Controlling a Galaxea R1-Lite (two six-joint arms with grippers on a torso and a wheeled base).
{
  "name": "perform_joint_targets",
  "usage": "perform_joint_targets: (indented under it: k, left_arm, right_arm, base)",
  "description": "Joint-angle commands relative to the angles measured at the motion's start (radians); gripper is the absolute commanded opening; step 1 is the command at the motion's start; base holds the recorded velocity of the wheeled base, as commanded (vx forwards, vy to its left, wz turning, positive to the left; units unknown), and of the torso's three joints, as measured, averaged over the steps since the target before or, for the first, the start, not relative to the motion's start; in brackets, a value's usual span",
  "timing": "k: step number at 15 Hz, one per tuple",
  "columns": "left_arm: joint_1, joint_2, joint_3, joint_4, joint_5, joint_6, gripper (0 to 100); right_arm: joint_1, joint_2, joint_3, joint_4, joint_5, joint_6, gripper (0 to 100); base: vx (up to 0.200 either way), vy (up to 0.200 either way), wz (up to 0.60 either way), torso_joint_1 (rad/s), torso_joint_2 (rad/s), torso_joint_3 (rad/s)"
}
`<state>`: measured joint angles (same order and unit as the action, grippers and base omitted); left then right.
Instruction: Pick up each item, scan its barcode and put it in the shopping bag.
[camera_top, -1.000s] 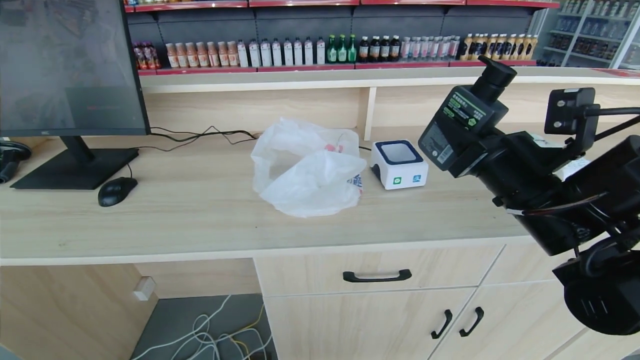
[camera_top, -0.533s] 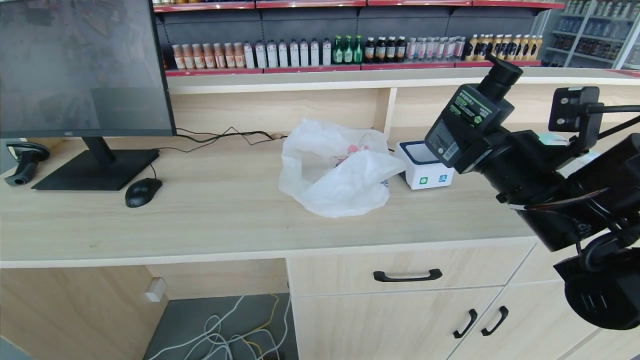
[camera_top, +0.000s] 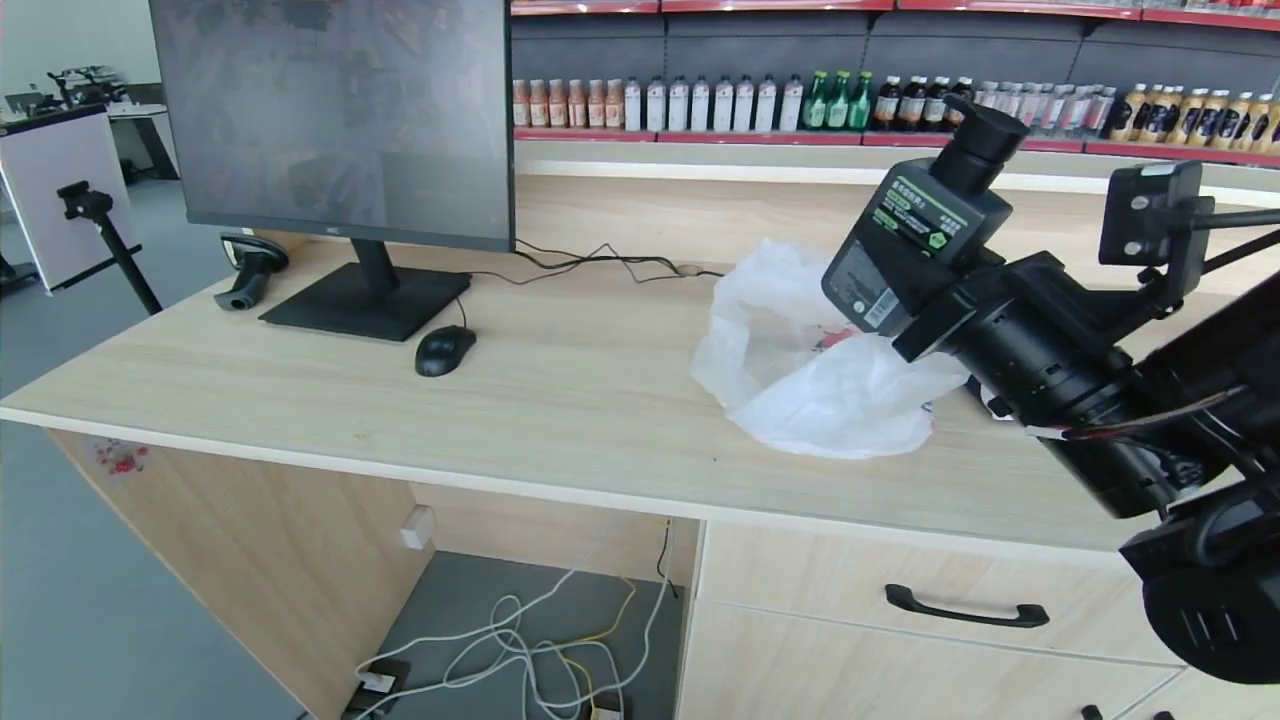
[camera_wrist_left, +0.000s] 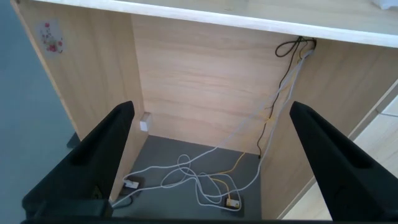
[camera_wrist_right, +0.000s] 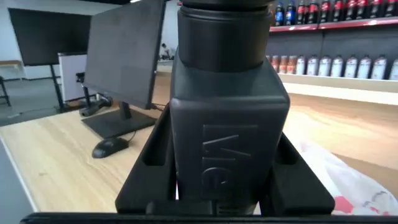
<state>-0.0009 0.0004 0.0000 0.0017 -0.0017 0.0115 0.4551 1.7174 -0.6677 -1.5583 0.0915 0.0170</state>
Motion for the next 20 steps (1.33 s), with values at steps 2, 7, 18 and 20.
perform_joint_targets:
  k: [2, 7, 18, 20]
  left_arm:
    - [-0.001, 0.0, 0.0, 0.0, 0.0, 0.001, 100]
    - [-0.001, 0.0, 0.0, 0.0, 0.0, 0.001, 100]
    - [-0.001, 0.0, 0.0, 0.0, 0.0, 0.004, 100]
    - [-0.001, 0.0, 0.0, 0.0, 0.0, 0.004, 100]
  right_arm:
    - [-0.027, -0.019, -0.044, 0.081, 0.001, 0.052, 0]
    - [-0.105, 0.067, -0.467, 0.465, -0.012, 0.264, 0]
    - [-0.119, 0.134, -0.563, 0.914, 0.076, 0.656, 0]
    - [-0.116, 0.134, -0.55, 0.922, 0.093, 0.664, 0]
  base:
    - [0.0, 0.0, 0.0, 0.0, 0.0, 0.0]
    - [0.0, 0.0, 0.0, 0.0, 0.0, 0.0]
    - [0.0, 0.0, 0.0, 0.0, 0.0, 0.0]
    - [0.0, 0.0, 0.0, 0.0, 0.0, 0.0]
